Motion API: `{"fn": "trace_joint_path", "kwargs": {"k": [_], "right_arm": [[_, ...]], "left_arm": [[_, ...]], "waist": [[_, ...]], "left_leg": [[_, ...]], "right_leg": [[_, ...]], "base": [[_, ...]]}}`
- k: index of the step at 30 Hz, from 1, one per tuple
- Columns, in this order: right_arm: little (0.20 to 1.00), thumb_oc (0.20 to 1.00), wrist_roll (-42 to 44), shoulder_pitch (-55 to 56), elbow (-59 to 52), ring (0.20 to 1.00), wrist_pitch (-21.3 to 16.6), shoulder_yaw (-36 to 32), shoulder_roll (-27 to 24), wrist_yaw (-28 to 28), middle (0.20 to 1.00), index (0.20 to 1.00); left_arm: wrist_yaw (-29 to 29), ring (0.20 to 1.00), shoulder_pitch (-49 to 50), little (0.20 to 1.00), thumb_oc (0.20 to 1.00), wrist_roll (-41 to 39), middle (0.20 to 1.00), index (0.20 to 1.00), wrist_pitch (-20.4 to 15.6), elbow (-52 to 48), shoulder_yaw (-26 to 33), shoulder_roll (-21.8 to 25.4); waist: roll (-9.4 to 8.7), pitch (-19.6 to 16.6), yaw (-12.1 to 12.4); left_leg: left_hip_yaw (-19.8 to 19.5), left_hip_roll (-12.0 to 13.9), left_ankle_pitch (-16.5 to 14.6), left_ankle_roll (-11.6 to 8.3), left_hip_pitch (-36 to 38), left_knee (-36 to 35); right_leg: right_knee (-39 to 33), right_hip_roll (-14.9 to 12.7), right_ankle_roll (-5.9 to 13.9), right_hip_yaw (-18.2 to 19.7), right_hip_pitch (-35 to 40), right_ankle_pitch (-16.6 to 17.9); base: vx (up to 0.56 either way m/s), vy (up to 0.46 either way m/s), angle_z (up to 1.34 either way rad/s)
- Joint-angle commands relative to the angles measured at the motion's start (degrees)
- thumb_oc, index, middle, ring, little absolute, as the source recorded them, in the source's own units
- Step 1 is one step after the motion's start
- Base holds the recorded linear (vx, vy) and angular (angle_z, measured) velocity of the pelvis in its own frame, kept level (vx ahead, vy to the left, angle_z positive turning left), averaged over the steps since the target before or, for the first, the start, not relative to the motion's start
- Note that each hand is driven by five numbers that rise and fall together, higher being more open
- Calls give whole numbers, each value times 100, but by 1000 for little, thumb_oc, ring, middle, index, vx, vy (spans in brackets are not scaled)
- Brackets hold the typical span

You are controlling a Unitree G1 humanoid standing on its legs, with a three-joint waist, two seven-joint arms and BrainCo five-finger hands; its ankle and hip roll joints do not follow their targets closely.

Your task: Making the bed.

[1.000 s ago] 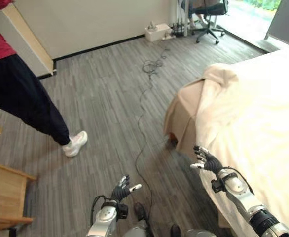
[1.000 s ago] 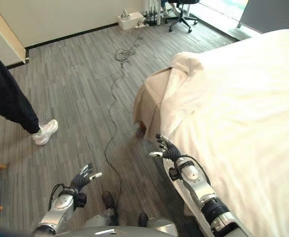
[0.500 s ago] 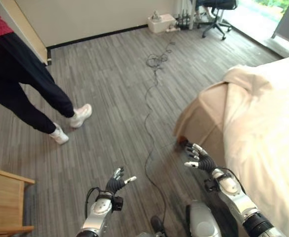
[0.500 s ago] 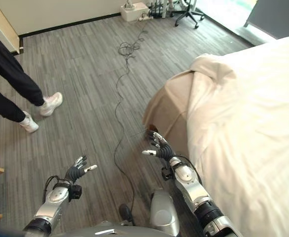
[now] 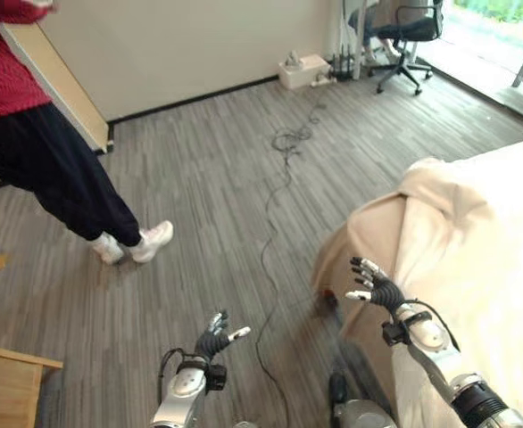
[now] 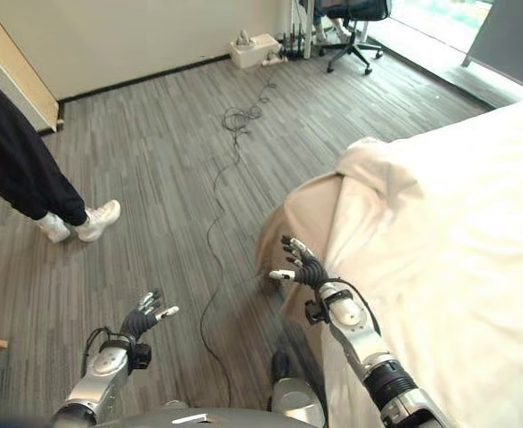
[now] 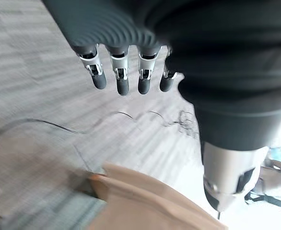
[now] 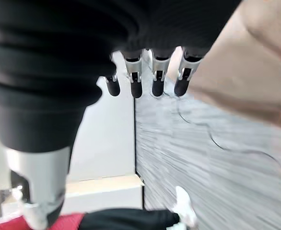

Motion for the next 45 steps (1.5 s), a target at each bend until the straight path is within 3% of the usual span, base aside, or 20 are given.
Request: {"fn": "trace_joint_path", "kwargs": {"k": [1,4,5,6,7,11,18,20,21,22,23,24,25,31,33,34,35,38,41,45], "right_arm": [[1000,1000,89,-106,-294,1000,-267,-142,-15,-9,1000,1000],[1000,1000,113,-70,-259,1000,-254,-149,-2,3,1000,1000],[1000,1000,175,-84,-238,1000,-232,-104,22,5,1000,1000],[1000,1000,186,-94,-199,1000,-246,-87,40,-23,1000,1000],[1000,1000,175,-90,-157,1000,-245,-76,52,6,1000,1000],[1000,1000,146,-17,-95,1000,-199,-34,115,29,1000,1000],[1000,1000,-61,30,-251,1000,-136,70,290,82,1000,1000],[1000,1000,-102,4,-282,1000,-137,104,323,106,1000,1000],[1000,1000,-158,-55,-325,1000,-203,201,466,113,1000,1000],[1000,1000,-159,-56,-325,1000,-203,201,467,113,1000,1000],[1000,1000,-232,-51,-350,1000,-229,263,504,126,1000,1000],[1000,1000,-233,-49,-351,1000,-228,265,505,125,1000,1000],[1000,1000,-286,-87,-363,1000,-199,365,551,154,1000,1000],[1000,1000,-277,45,-487,1000,-197,438,481,234,1000,1000],[1000,1000,-221,139,-604,1000,-231,437,423,293,1000,1000],[1000,1000,-197,139,-728,1000,-275,518,330,389,1000,1000],[1000,1000,-174,201,-786,1000,-281,502,272,401,1000,1000],[1000,1000,-212,327,-840,1000,-241,495,158,439,1000,1000],[1000,1000,-237,316,-828,1000,-257,534,146,522,1000,1000],[1000,1000,-469,625,-683,1000,-267,324,178,498,1000,1000]], "left_arm": [[49,1000,-277,1000,1000,-216,1000,1000,-322,-465,64,307],[107,1000,-269,1000,1000,-168,1000,1000,-344,-628,83,326],[193,1000,-304,1000,1000,-200,1000,1000,-388,-711,120,337],[199,1000,-336,1000,1000,-291,1000,1000,-421,-791,143,359],[117,1000,-320,1000,1000,-403,1000,1000,-448,-777,156,351],[13,1000,-360,1000,1000,-342,1000,1000,-402,-997,41,422],[-212,1000,-521,1000,1000,-180,1000,1000,-433,-1548,-199,648],[-188,1000,-545,1000,1000,-142,1000,1000,-413,-1538,-193,639],[-67,1000,-644,1000,1000,-89,1000,1000,-391,-1473,-127,677],[-68,1000,-646,1000,1000,-89,1000,1000,-392,-1472,-127,678],[-61,1000,-581,1000,1000,-122,1000,1000,-363,-1445,-70,680],[-61,1000,-579,1000,1000,-122,1000,1000,-363,-1446,-68,681],[-57,1000,-537,1000,1000,-158,1000,1000,-340,-1409,43,661],[-232,1000,-143,1000,1000,-502,1000,1000,-409,-1452,224,475],[-266,1000,-96,1000,1000,-544,1000,1000,-458,-1621,209,480],[-347,1000,-151,1000,1000,-584,1000,1000,-564,-2009,198,527],[-334,1000,-128,1000,1000,-740,1000,1000,-644,-2196,157,458],[-253,1000,-385,1000,1000,-672,1000,1000,-717,-2327,-79,370],[-532,1000,-613,1000,1000,-492,1000,1000,-818,-2871,-574,482],[-699,1000,-622,1000,1000,-568,1000,1000,-760,-3079,-742,531]], "waist": [[-155,247,-87],[-48,232,1],[-50,236,162],[-55,244,228],[-29,199,223],[-16,107,210],[-171,-34,-212],[-173,10,-211],[-26,60,9],[-25,52,-13],[-47,0,31],[-50,4,28],[-125,-104,99],[-217,-321,231],[-278,-297,217],[-391,-138,269],[-416,-97,332],[-406,-117,320],[-265,-202,376],[-166,-358,322]], "left_leg": [[-127,-555,-108,298,149,-753],[-656,-778,253,228,-30,-1887],[-1561,-901,436,224,-166,-2401],[-2030,-974,459,228,-177,-2471],[-2173,-980,407,240,-65,-2659],[-2154,-984,408,332,223,-2807],[-1139,-1102,161,639,678,-2881],[-991,-1076,137,655,734,-2881],[-410,-908,62,621,781,-2881],[-433,-907,72,620,762,-2881],[-175,-904,74,599,822,-2881],[-177,-904,74,598,828,-2881],[66,-864,35,558,957,-2880],[348,-825,-25,503,1190,-2725],[360,-726,-192,398,997,-1994],[270,-317,250,141,369,-553],[-181,-344,424,63,195,-338],[-727,-475,10,138,279,-1204],[-1649,-491,161,152,378,-2257],[-1558,-485,270,151,675,-2881]], "right_leg": [[101,-546,764,182,384,-1066],[101,-489,861,421,356,-1121],[101,-418,866,774,344,-1124],[101,-363,850,990,366,-1100],[120,-323,858,1093,355,-1107],[259,-309,872,1469,291,-1090],[742,-368,1247,2211,-170,-841],[922,-334,1288,2173,-315,-768],[1424,-678,1157,103,-461,-1031],[1427,-681,1153,79,-468,-1033],[1473,-782,1068,-478,-380,-1074],[1473,-783,1068,-481,-373,-1076],[1234,-777,1133,-660,-238,-1140],[557,-706,1114,-386,125,-919],[413,-673,1061,-325,275,-967],[207,-580,861,-141,400,-968],[126,-604,848,27,439,-958],[134,-776,1045,290,358,-903],[133,-799,1163,676,319,-900],[165,-897,1298,643,339,-823]], "base": [[149,72,-19],[198,149,-38],[268,130,-126],[232,107,-162],[143,96,-166],[102,169,-107],[24,180,-75],[-64,70,-89],[-126,67,-106],[-106,82,-194],[14,7,-240],[114,-52,-190],[125,-97,-84],[123,-90,-65],[12,-168,-56],[-24,-126,-70],[-22,-23,-93],[48,218,-74],[103,267,-41],[72,285,-77]]}}
